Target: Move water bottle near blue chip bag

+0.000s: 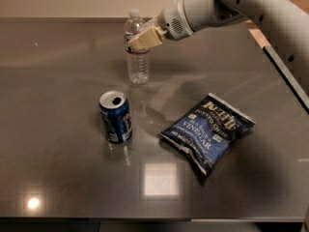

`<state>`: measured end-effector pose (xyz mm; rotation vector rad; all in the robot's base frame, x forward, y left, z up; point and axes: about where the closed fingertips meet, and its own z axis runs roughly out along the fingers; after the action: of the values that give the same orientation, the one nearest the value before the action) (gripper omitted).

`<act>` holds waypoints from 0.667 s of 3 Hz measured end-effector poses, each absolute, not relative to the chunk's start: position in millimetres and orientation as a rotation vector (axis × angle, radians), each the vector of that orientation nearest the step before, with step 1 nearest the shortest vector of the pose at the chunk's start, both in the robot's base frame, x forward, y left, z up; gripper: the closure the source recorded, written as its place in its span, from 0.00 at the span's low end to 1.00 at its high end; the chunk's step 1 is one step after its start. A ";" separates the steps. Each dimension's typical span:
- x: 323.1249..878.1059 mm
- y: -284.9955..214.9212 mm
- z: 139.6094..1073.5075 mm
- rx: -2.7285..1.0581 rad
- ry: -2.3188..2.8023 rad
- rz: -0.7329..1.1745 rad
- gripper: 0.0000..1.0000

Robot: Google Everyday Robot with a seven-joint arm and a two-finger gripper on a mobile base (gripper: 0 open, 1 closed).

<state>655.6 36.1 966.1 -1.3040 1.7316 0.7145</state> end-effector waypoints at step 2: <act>601.5 -38.2 982.2 -1.225 1.745 0.758 1.00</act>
Offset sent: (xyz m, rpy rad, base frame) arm -0.0852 -0.1271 0.0196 0.0779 0.0532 -0.0833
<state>601.5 -38.2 982.2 -1.2250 1.7452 0.7584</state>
